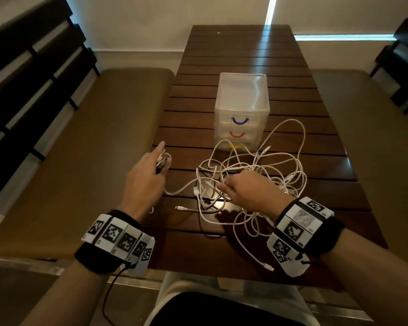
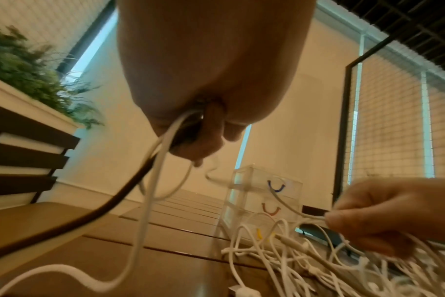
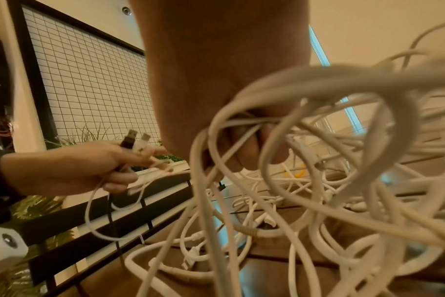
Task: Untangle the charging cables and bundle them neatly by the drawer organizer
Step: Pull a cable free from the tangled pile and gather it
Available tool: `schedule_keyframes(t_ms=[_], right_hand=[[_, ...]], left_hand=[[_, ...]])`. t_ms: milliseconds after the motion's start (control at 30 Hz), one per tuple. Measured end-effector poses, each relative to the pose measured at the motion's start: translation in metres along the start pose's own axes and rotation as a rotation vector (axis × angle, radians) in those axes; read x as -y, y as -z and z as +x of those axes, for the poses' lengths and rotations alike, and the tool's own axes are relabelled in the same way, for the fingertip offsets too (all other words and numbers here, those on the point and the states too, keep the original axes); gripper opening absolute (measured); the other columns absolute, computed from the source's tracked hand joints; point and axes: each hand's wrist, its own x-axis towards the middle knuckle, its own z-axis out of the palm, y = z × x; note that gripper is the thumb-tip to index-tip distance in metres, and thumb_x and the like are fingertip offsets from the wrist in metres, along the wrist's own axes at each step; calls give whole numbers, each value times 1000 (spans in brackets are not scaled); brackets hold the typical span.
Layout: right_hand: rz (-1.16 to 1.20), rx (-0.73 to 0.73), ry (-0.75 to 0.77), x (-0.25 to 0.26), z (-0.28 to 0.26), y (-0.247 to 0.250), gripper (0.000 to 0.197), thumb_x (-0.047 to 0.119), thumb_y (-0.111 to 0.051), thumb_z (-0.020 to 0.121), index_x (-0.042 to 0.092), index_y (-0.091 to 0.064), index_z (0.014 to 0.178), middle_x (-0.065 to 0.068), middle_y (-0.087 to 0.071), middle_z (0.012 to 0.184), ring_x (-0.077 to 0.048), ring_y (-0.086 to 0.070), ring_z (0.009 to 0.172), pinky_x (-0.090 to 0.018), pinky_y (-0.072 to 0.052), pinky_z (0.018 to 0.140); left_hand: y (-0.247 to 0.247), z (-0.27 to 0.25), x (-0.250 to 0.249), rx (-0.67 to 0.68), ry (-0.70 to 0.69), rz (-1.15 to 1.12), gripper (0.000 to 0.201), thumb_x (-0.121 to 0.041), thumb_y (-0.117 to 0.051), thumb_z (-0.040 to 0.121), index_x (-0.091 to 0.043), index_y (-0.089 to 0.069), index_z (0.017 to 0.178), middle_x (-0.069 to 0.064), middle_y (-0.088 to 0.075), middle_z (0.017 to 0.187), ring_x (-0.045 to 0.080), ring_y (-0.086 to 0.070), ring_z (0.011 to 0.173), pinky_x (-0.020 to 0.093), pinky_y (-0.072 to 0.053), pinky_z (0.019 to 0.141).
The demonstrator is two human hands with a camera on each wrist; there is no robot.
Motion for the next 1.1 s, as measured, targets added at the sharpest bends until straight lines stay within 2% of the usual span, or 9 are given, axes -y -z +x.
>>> schedule_keyframes(t_ms=[167,233,300,400,500,767,900,1000,1100], right_hand=[[-22,4,-34,8,3,-2,42,44,-32,105,23,-45,72,5,-44,63,-9,-41,55,-30,-37,57],[-21,-39,-31,11,6,-4,42,43,-32,105,19,-48,75,4,-46,65,-14,-46,58,-31,-38,55],[-24,-81,10,11,8,-4,38,38,-34,103,13,-59,89,-2,-57,75,-23,-59,71,-37,-48,64],[-50,-116,46,7,8,-1,35,34,-38,102,12,-65,103,-8,-68,92,-27,-64,86,-39,-52,75],[-12,-176,85,1,5,-1,44,42,-35,104,13,-68,97,-5,-68,85,-22,-62,79,-36,-49,70],[185,-146,20,-9,-3,-2,35,43,-37,105,29,-49,75,14,-46,65,-1,-40,58,-29,-34,65],[254,-134,-47,-20,-5,-4,45,44,-36,104,13,-59,82,8,-53,67,-5,-47,59,-29,-38,64],[254,-130,-55,-22,-6,-6,44,45,-33,105,19,-57,78,8,-52,66,-7,-47,60,-33,-43,69],[165,-78,-69,-20,-6,-7,42,44,-31,106,26,-47,71,9,-47,64,-10,-46,62,-33,-42,71]], left_hand=[[-19,-14,-23,-26,-449,33,72,-12,-48,87,-35,-23,152,-11,-7,163,-2,-42,121,0,-40,85],[-32,-16,-31,79,-508,51,75,-11,-49,87,-35,-20,152,-16,-8,161,0,-42,123,11,-44,93],[-44,-14,-34,238,-452,136,75,-7,-51,92,-37,-19,153,-7,-38,153,15,-55,120,33,-48,94],[-51,-9,-35,353,-360,268,45,-13,-49,95,-33,-49,135,2,-65,119,27,-62,106,40,-48,86],[-48,-9,-34,318,-350,135,22,-11,-53,92,-23,-64,106,-1,-68,103,22,-63,95,40,-51,82],[-22,9,-23,186,-73,-136,24,-23,-45,102,-23,-64,88,-6,-63,80,16,-58,73,37,-47,68],[-4,18,-14,84,48,-294,39,-41,-41,102,-22,-56,71,-4,-50,64,14,-45,57,29,-37,54],[-4,15,-13,113,8,-172,36,-36,-43,102,-23,-59,73,-4,-54,68,13,-47,59,28,-35,54],[-10,11,-14,127,-65,-67,25,-9,-46,99,-21,-66,109,-1,-65,108,14,-61,93,34,-50,77]])
